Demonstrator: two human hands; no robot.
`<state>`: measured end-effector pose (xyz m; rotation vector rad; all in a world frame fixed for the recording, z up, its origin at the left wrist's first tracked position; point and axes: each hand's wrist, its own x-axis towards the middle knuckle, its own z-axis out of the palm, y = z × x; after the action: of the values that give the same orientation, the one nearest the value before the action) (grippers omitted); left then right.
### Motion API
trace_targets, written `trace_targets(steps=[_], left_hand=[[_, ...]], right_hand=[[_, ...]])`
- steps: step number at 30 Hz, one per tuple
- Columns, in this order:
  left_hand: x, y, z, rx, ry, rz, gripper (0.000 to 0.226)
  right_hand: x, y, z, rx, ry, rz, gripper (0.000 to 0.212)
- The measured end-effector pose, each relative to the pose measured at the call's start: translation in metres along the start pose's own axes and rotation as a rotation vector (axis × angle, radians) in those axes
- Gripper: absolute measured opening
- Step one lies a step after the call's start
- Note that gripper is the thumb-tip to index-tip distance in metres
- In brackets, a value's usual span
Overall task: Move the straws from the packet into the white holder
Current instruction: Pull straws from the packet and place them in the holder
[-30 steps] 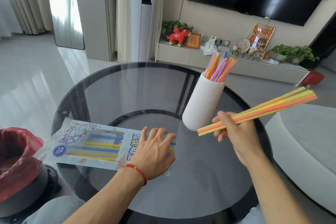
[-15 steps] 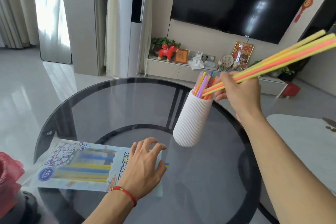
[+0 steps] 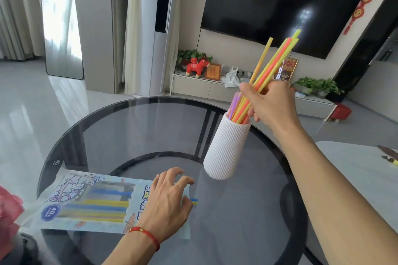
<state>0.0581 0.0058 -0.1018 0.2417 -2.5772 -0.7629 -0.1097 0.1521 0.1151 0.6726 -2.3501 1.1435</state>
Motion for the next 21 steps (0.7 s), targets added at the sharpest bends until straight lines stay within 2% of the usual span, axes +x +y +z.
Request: trace_targets(steps=[3,6,8,11,13,14,15,19,21], left_hand=[[0.001,0.000,0.001,0.009,-0.016,-0.005,0.032],[0.000,0.000,0.001,0.007,-0.019,-0.011,0.030],[0.000,0.000,0.001,0.004,-0.023,-0.016,0.030],[0.001,-0.001,0.002,0.006,-0.021,-0.016,0.029],[0.001,-0.001,0.003,0.016,-0.035,-0.022,0.029],[0.001,-0.001,0.003,0.020,-0.042,-0.027,0.029],[0.001,-0.001,0.003,0.023,-0.045,-0.030,0.029],[0.001,-0.002,0.004,0.024,-0.037,-0.023,0.029],[0.001,-0.002,0.004,0.027,-0.037,-0.021,0.029]], right_hand=[[-0.003,-0.004,0.000,-0.034,0.052,-0.045,0.038],[-0.007,-0.005,0.002,-0.077,-0.110,0.022,0.036],[-0.009,-0.004,0.001,-0.070,-0.130,0.044,0.036],[-0.005,-0.004,-0.001,-0.077,0.096,-0.024,0.043],[-0.002,-0.007,-0.004,-0.047,0.203,-0.143,0.063],[0.001,-0.007,-0.005,-0.050,0.203,-0.200,0.072],[0.005,-0.006,-0.005,-0.075,0.168,-0.236,0.074],[0.007,0.000,0.007,-0.274,-0.143,-0.205,0.048],[0.000,0.006,0.013,-0.285,-0.218,-0.171,0.044]])
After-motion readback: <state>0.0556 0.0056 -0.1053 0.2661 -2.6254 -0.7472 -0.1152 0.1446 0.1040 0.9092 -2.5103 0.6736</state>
